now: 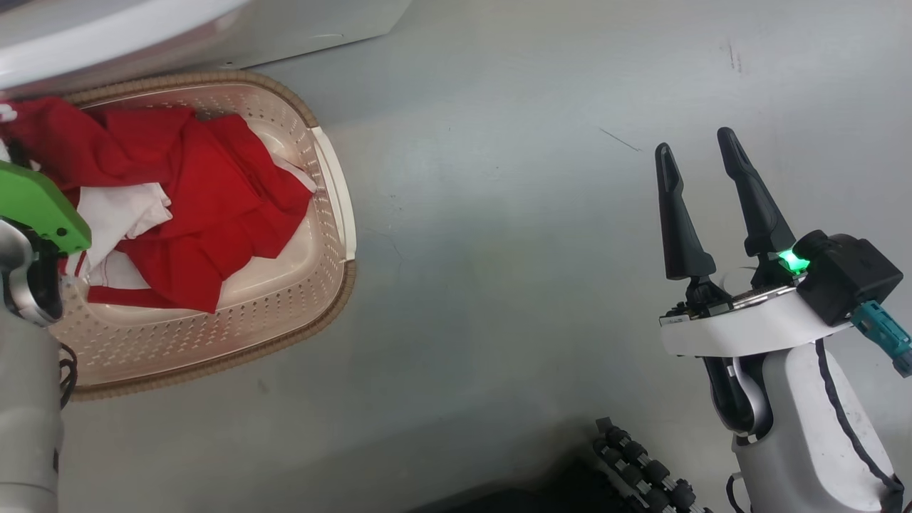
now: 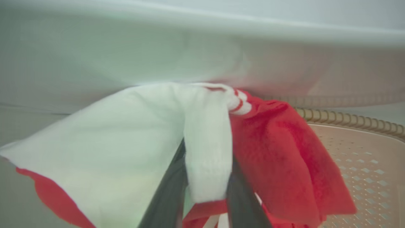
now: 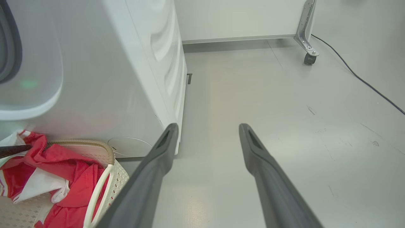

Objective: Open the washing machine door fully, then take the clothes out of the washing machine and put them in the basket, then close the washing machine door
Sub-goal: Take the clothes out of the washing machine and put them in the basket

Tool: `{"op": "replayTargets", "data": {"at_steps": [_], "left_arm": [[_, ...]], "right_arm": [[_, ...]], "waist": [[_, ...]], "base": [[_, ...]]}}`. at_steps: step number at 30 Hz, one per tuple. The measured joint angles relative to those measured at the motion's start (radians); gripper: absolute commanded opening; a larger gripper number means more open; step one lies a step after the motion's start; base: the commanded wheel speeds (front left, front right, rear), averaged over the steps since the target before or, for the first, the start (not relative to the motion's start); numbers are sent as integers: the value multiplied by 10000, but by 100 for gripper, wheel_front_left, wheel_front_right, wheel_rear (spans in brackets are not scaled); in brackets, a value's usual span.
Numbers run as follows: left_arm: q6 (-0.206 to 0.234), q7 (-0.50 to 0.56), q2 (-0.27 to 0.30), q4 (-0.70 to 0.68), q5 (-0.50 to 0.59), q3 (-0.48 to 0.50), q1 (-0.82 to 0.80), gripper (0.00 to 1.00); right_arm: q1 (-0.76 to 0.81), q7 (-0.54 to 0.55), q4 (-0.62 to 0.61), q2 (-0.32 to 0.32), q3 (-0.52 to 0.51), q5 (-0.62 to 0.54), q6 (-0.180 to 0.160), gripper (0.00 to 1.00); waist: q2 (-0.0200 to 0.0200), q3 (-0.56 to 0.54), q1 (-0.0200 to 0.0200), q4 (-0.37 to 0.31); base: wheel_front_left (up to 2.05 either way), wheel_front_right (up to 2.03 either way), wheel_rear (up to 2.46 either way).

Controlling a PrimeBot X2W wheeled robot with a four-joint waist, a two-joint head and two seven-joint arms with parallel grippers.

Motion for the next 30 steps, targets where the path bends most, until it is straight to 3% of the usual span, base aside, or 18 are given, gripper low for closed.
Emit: {"op": "replayTargets", "data": {"at_steps": [10, 18, 30], "left_arm": [[0, -445, -13, 378, 27, -23, -171, 0], [-13, -1710, -128, 291, 176, -77, -248, 0], [-380, -3728, -1141, -268, 190, -362, 315, 0]], "right_arm": [[-111, 0, 13, 2, -84, 2, 59, 100], [-207, 0, 21, 8, -353, 0, 56, 100], [-203, 0, 21, -69, -769, -226, 54, 100]], "waist": [[0, 43, 0, 79], [0, 15, 0, 321], [0, -359, 0, 1003]], "base": [[0, 0, 0], [0, 0, 0], [0, 0, 0]]}}
